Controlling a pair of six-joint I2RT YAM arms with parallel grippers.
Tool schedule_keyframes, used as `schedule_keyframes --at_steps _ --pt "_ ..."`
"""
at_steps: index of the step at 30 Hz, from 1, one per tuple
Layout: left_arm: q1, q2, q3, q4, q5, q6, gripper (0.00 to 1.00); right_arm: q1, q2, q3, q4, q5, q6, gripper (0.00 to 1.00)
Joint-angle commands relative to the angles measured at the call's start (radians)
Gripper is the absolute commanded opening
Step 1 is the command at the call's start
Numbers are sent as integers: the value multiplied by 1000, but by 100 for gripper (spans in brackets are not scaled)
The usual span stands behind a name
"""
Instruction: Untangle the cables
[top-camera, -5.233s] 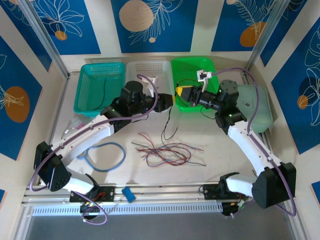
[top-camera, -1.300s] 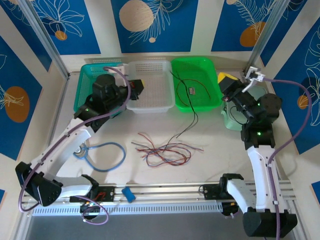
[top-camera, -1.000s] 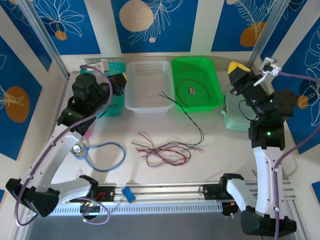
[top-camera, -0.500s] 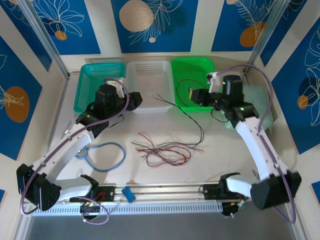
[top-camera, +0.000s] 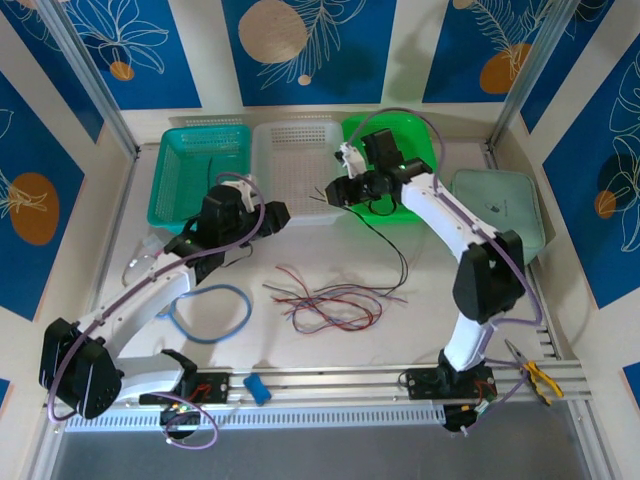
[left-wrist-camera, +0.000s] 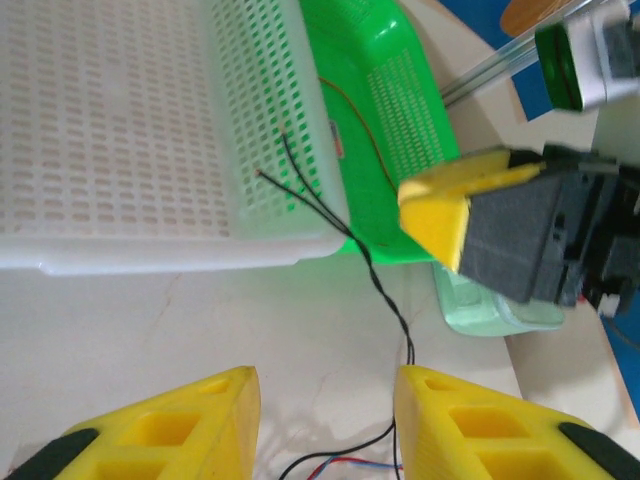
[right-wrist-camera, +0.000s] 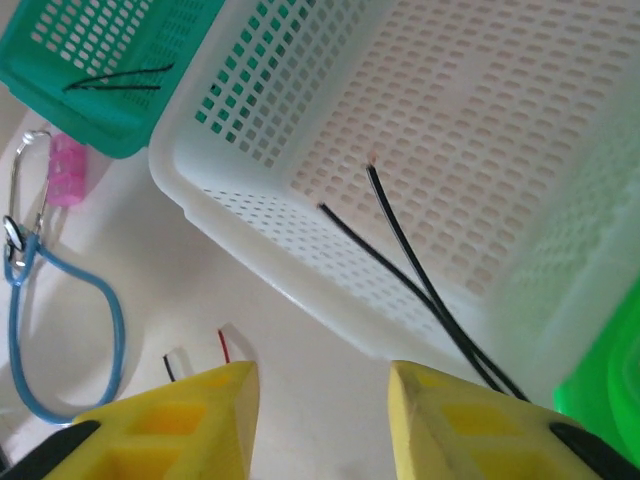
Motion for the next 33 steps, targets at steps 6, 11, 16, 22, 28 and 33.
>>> schedule_keyframes --at_steps 6,11,16,22,28,33 --pt "0 -65 -66 36 12 -35 41 53 187 216 -112 61 -46 46" --pt "3 -73 -71 21 13 -25 41 91 247 304 -158 222 -77 47" --pt "9 -83 -70 1 14 -13 41 93 296 368 -195 264 -86 47" --pt "15 -95 -64 -13 11 -7 41 93 348 414 -230 275 -109 45" --pt "17 -100 -56 -20 14 -9 41 94 350 414 -224 260 -119 24" --pt "15 -103 -37 -30 22 -10 41 96 280 419 -232 253 -122 0"
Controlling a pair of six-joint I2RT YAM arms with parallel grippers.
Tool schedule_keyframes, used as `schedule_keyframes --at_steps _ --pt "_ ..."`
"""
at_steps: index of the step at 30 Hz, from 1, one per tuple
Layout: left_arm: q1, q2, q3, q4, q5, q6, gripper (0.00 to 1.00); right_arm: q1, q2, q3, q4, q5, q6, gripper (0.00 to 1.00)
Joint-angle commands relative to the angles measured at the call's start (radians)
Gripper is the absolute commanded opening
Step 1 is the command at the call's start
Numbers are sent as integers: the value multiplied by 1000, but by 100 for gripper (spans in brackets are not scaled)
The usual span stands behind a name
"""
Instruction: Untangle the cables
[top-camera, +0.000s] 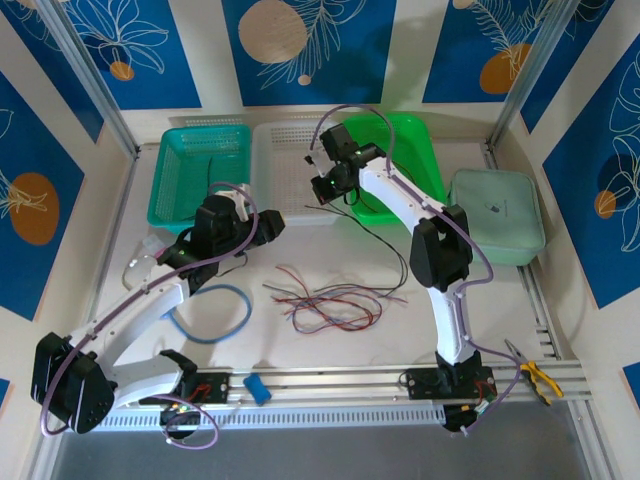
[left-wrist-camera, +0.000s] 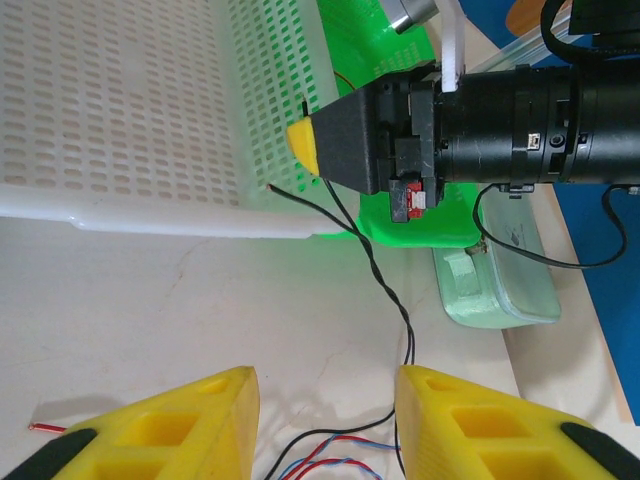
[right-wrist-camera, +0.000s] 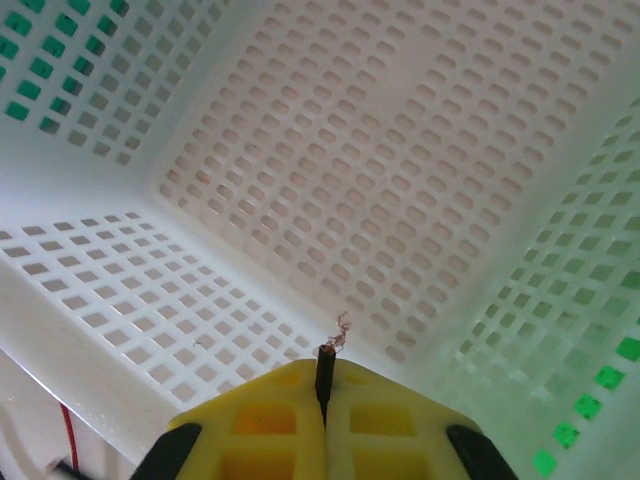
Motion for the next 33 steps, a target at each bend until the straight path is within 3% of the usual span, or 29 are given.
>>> schedule_keyframes --at_steps 1,9,16,20,23,29,33 --pt "7 -22 38 -19 31 13 41 4 -91 25 -29 -9 -9 0" --pt "-49 56 185 29 91 3 49 -40 -382 -119 49 -45 50 0" --pt "-142 146 390 61 182 43 58 -94 -678 -367 232 -127 158 0" --pt "-228 190 463 73 162 213 59 -177 -769 -435 300 -263 285 0" --pt "-302 193 436 147 118 461 58 -206 -799 -445 307 -334 324 0" --pt "-332 194 364 294 134 684 58 -291 -836 -465 337 -517 446 0" --pt "-379 193 290 411 150 919 58 -311 -862 -495 380 -564 506 0"
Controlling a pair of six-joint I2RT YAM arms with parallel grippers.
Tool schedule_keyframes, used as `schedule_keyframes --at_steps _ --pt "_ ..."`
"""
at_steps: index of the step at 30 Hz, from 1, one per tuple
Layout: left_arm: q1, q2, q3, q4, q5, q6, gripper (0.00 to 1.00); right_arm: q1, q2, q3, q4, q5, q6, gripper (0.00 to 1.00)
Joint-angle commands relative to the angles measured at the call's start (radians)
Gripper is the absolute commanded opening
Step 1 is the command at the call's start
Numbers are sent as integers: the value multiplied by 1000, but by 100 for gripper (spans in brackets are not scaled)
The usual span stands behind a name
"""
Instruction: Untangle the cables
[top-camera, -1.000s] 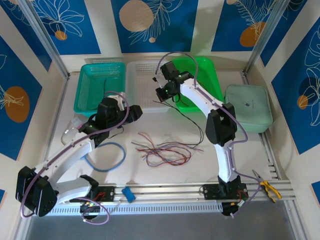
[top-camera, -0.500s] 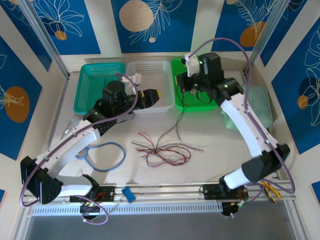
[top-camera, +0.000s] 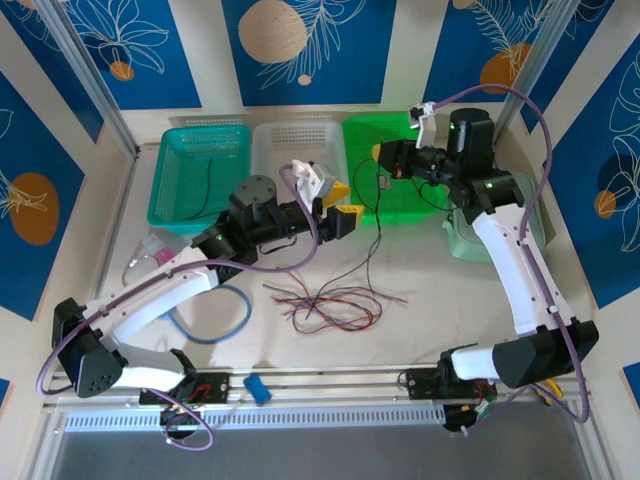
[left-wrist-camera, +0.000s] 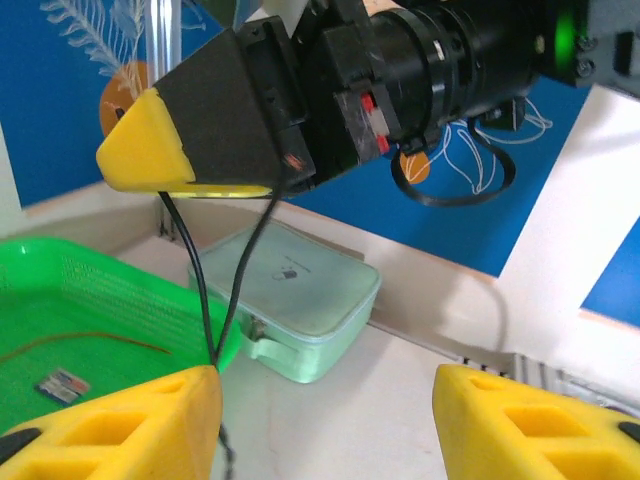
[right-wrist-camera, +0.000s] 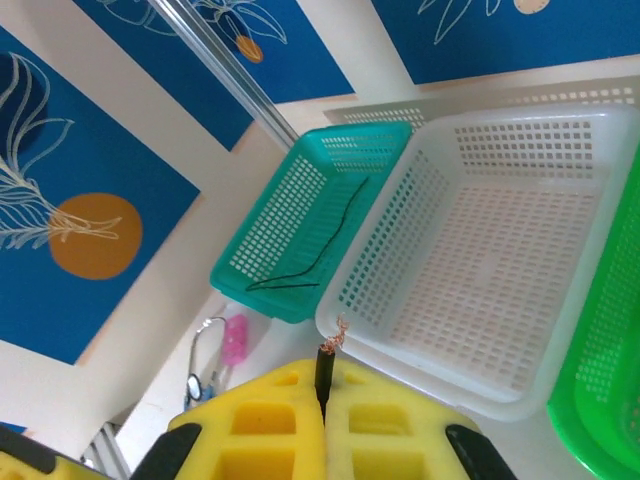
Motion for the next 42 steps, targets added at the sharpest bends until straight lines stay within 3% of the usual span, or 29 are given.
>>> schedule_keyframes --at_steps 1,8,18,27,30,35,37,42 --pt "-42 11 -61 163 22 274 58 -7 -45 -22 57 -103 85 0" --pt "-45 74 -62 259 104 348 60 -7 -61 -32 62 -111 93 0" --pt "-45 137 1 301 68 308 65 -4 -66 -34 70 -119 94 0" --pt "-43 187 53 379 14 299 63 -1 -68 -36 77 -131 101 0" --pt "-44 214 100 356 39 292 59 5 -65 -32 82 -135 103 0" --pt "-44 250 130 361 41 263 39 7 -64 -20 77 -137 100 0" --pt "-44 248 120 382 11 252 36 5 -66 -15 72 -132 98 0" --pt "-45 218 83 406 -24 257 48 -2 -71 -13 71 -136 100 0"
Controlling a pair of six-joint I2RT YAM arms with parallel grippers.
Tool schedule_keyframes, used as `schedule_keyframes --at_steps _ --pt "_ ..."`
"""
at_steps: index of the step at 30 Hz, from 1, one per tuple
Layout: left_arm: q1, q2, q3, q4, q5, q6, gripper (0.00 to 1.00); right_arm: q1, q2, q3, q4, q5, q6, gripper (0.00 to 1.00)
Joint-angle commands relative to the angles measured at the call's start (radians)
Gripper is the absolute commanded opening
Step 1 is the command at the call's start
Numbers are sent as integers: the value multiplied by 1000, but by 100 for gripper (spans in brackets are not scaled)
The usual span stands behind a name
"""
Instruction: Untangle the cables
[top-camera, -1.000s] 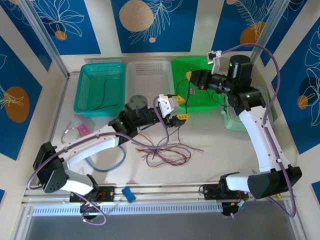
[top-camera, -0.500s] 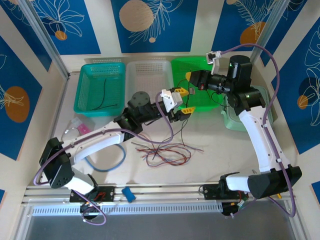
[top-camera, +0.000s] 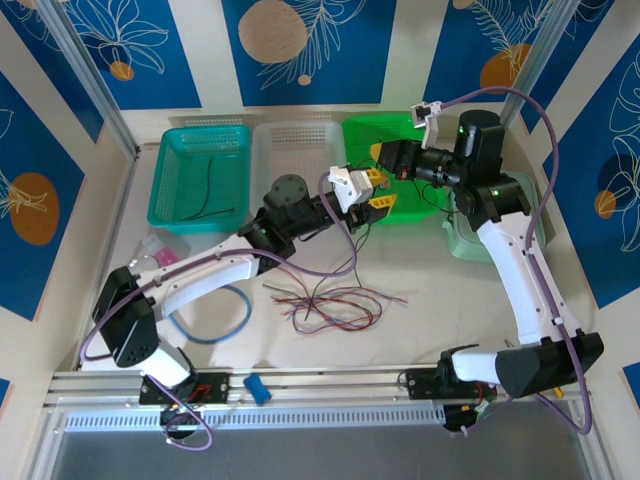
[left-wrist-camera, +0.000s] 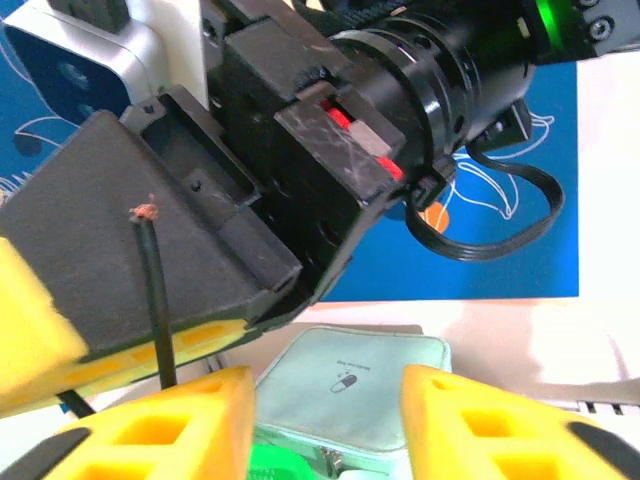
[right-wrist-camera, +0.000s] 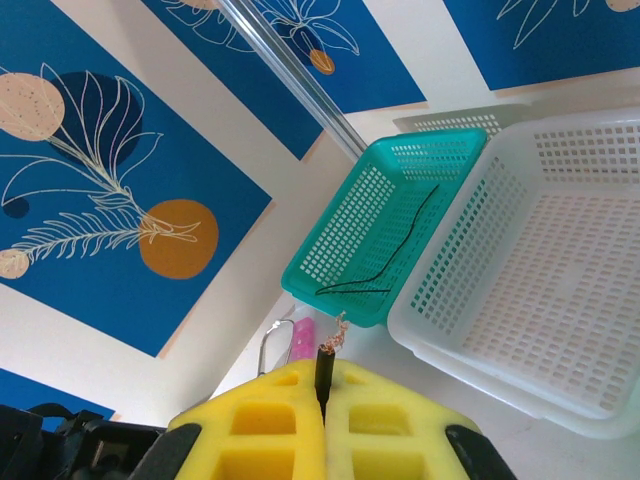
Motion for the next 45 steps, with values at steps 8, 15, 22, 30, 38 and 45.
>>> schedule_keyframes --at_steps 8,15,22,30,38,45 --pt "-2 -99 -109 102 -108 29 55 -6 -24 9 13 -30 18 0" --pt "-1 -77 -87 112 -99 19 54 -6 -19 6 19 -35 21 0" --pt "-1 -20 -26 105 -65 -7 40 -4 -30 6 11 -38 18 0" --pt "-2 8 -5 96 -54 -22 31 -2 -37 10 5 -49 15 0" --pt "1 -43 -9 58 -135 -66 0 -35 -70 19 -1 -21 16 0" --pt "26 -174 -9 -68 -116 -123 0 -152 -128 15 72 61 99 0"
